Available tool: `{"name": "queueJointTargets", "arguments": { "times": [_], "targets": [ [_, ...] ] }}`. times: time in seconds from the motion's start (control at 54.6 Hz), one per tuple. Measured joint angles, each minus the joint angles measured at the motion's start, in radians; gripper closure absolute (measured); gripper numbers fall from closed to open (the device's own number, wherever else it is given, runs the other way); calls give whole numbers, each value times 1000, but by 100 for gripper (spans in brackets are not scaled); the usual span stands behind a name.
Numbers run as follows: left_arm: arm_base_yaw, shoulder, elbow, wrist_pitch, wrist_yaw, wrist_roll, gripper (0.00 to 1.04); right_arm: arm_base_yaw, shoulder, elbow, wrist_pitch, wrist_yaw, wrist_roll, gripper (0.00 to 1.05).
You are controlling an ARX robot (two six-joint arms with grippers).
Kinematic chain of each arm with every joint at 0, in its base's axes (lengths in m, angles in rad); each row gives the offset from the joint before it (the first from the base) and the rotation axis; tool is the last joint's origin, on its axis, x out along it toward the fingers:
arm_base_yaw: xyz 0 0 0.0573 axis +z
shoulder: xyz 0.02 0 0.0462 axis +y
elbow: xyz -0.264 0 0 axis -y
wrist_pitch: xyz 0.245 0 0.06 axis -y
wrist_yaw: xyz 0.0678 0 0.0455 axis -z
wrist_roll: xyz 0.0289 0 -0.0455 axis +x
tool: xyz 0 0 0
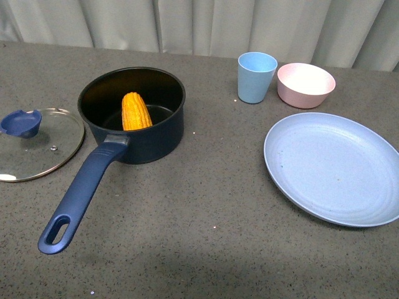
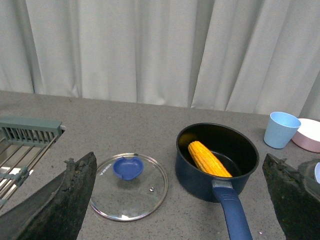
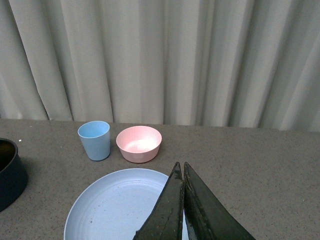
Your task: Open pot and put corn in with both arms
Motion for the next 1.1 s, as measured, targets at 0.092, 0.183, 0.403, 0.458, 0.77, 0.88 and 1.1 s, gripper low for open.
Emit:
{"name": "queueJointTargets", "arguments": {
  "times": [0.092,0.183,0.403,0.458,0.77,0.88,1.1],
  "targets": [
    [0,0,0,0,0,0,6,0,-44,0,-42,0,0,104],
    [0,0,0,0,0,0,6,0,-82,0,-80,0,0,104],
    [0,0,0,0,0,0,6,0,-150,0,-147,0,0,104],
    [0,0,0,0,0,0,6,0,-166,0,-163,0,0,104],
    [0,0,0,0,0,0,6,0,-327,1,-361,-2,0,104],
    [0,0,0,0,0,0,6,0,-378,1,-381,-3,0,104],
    [0,0,0,0,0,0,6,0,-379,1,-383,-3,0,79]
  ]
}}
